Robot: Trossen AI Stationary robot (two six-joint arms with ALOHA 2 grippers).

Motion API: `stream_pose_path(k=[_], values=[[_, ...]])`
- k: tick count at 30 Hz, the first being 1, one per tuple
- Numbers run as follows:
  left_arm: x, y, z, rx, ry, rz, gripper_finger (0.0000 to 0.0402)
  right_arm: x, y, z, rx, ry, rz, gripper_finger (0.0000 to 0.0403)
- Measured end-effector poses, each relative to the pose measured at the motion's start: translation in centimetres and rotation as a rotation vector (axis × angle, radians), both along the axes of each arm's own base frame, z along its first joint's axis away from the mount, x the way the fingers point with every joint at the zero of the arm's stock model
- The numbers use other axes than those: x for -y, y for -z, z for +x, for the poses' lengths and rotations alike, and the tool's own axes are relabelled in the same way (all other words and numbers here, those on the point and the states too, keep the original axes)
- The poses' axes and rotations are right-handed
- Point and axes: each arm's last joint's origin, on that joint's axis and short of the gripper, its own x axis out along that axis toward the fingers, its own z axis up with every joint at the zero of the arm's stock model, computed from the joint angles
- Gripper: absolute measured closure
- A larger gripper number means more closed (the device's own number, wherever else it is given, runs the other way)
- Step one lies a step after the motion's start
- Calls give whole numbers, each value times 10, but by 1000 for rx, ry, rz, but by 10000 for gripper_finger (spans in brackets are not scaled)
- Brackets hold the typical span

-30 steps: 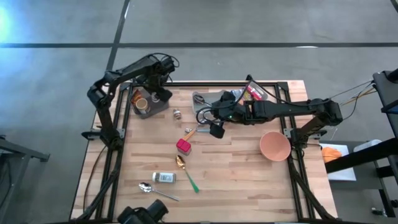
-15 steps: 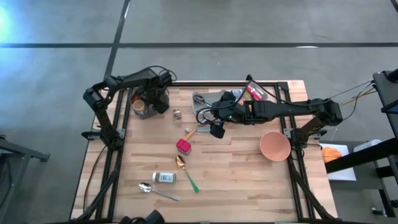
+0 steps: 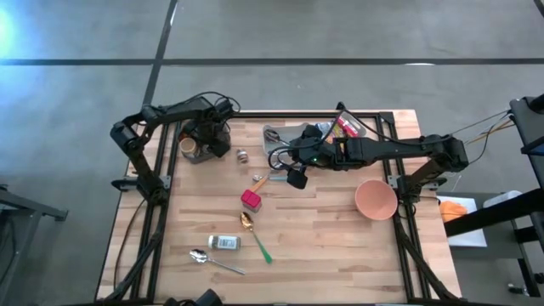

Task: Pick & Place Food Item
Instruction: Put the bottom brown seasoning bottle into the black bin

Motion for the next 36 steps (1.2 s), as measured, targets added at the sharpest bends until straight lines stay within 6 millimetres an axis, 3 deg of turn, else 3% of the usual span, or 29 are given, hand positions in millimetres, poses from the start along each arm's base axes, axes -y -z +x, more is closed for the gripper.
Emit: stream_pose_path(k=[6, 20, 36], values=[[1, 2, 1, 31, -7, -28, 173, 0, 0, 0, -2, -2, -2, 4], [1, 0, 0, 15, -41, -34, 167, 0, 0, 0, -1, -2, -1, 4], [-6, -26, 7, 18, -39, -27, 166, 0, 0, 0, 0, 0, 1, 5]])
